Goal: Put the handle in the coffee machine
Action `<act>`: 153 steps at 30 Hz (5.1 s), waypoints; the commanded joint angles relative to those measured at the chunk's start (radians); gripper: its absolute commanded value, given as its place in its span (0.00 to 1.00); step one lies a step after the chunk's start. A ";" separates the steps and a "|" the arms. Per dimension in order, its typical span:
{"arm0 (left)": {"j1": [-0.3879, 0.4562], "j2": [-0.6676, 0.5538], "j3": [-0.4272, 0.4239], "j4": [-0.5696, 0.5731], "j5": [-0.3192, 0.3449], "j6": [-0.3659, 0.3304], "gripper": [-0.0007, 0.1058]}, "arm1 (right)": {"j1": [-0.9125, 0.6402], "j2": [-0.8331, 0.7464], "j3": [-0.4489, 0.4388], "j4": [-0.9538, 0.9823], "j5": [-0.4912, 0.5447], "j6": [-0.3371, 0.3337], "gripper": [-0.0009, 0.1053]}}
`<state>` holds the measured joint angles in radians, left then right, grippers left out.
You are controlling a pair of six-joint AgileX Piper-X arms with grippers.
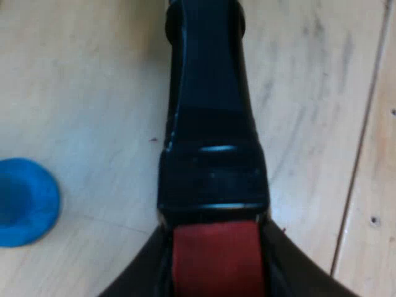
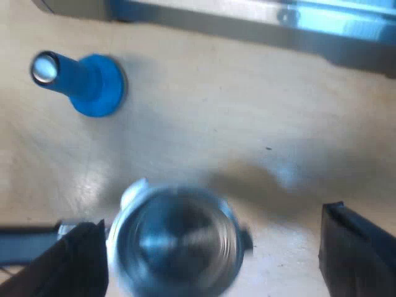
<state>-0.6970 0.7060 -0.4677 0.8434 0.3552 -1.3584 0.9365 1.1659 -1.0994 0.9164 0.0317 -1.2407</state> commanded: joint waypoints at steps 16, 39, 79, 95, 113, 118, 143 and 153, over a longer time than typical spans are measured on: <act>0.244 -0.110 -0.054 0.082 0.015 -0.005 0.01 | 0.225 -0.086 -0.012 0.001 0.331 0.041 0.68; 0.514 -0.192 -0.054 0.131 0.137 0.055 0.01 | 0.512 -0.007 0.093 -0.360 0.765 0.059 0.68; 0.514 -0.192 -0.054 0.116 0.143 0.081 0.01 | 0.534 0.109 0.100 -0.515 0.802 0.034 0.68; 0.514 -0.192 -0.054 0.116 0.143 0.081 0.01 | 0.534 0.109 0.100 -0.515 0.802 0.034 0.68; 0.514 -0.192 -0.054 0.116 0.143 0.081 0.01 | 0.534 0.117 0.100 -0.529 0.802 0.034 0.68; 0.514 -0.192 -0.054 0.116 0.143 0.081 0.01 | 0.534 0.130 0.100 -0.545 0.802 0.034 0.68; 0.514 -0.192 -0.050 -0.010 0.137 0.084 0.01 | 0.532 0.213 0.100 -0.740 0.899 -0.162 0.68; 0.519 -0.137 -0.050 -0.037 0.166 0.139 0.01 | 0.521 0.231 0.100 -0.783 0.899 -0.177 0.68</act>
<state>-0.1847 0.5681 -0.5067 0.8511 0.4771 -1.2323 1.4639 1.3976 -0.9964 0.1468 0.9179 -1.4003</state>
